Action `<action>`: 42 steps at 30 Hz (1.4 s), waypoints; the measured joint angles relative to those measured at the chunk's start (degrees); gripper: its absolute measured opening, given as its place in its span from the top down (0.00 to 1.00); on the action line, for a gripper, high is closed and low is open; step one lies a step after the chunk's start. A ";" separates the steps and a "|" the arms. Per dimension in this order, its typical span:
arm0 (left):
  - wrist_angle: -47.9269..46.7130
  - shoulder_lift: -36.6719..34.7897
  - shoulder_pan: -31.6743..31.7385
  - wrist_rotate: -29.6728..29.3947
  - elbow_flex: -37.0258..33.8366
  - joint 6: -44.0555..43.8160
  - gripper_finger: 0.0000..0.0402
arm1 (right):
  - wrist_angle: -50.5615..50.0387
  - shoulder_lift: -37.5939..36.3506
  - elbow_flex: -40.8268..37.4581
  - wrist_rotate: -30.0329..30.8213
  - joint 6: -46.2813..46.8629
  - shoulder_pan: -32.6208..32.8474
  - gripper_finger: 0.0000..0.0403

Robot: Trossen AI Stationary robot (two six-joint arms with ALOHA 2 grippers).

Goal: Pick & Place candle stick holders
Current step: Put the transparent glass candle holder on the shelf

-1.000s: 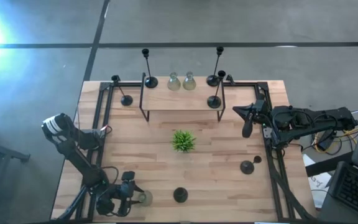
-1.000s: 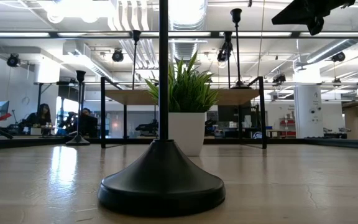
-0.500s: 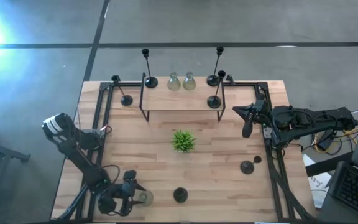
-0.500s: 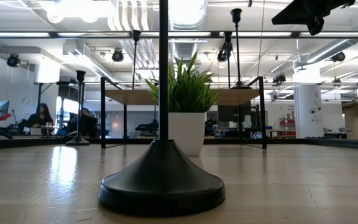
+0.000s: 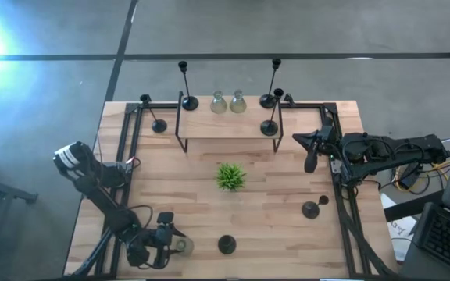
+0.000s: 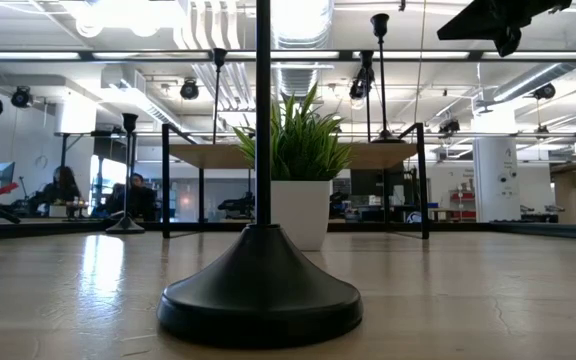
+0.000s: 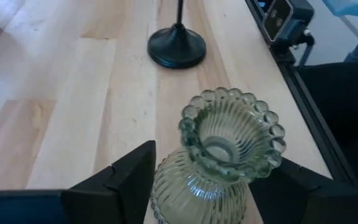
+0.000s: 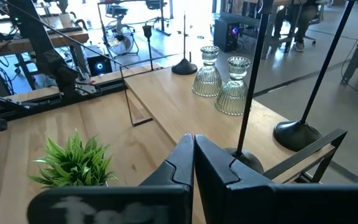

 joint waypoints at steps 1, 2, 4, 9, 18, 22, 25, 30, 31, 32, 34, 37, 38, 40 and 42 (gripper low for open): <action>-0.02 0.00 0.17 -0.06 0.00 0.28 0.43 | 0.00 0.00 0.00 0.00 0.00 0.00 0.98; -0.02 0.00 0.33 -0.08 0.00 0.62 0.45 | 0.00 0.00 0.00 0.00 0.00 0.00 0.98; -0.02 0.00 0.56 -0.10 0.00 1.30 0.49 | 0.00 0.00 0.00 0.00 0.00 0.00 0.98; 0.19 0.45 1.59 -0.78 0.02 3.68 0.62 | -0.12 0.00 0.00 0.00 -0.42 0.00 0.98; -0.30 1.11 2.14 -6.62 0.11 4.99 0.69 | -0.17 0.01 0.00 0.00 -0.42 0.00 0.98; -0.38 0.78 3.02 -13.83 0.48 4.49 0.69 | -0.17 0.00 -0.02 0.00 -0.41 0.00 0.98; -0.27 -1.18 5.37 -19.19 0.50 2.29 0.69 | -0.17 0.02 -0.04 0.00 -0.20 0.00 0.98; -0.99 -8.74 12.99 -18.56 1.08 3.57 0.69 | -0.15 0.02 -0.07 0.00 -0.20 0.00 0.98; -1.59 -10.59 14.94 -17.86 1.51 4.45 0.69 | -0.15 0.02 -0.07 0.00 -0.20 0.00 0.98; -2.66 -12.50 16.91 -17.48 2.13 5.46 0.69 | -0.15 0.02 -0.07 0.00 -0.20 0.00 0.98; -5.46 -16.17 21.17 -16.72 3.70 8.46 0.69 | -0.15 0.02 -0.07 0.00 -0.20 -0.02 0.98; -8.97 -20.77 27.40 -15.79 6.27 14.78 0.69 | -0.15 0.02 -0.09 0.00 -0.20 -0.02 0.98; -9.76 -21.95 29.68 -14.98 7.19 16.41 0.69 | -0.15 0.02 -0.09 0.00 -0.20 0.00 0.98; -11.26 -23.52 34.63 -11.55 9.02 19.30 0.69 | -0.15 0.02 -0.11 0.00 -0.20 0.00 0.98; -12.32 -24.16 40.09 -7.48 10.35 21.01 0.69 | -0.15 0.02 -0.11 0.00 -0.30 -0.02 0.98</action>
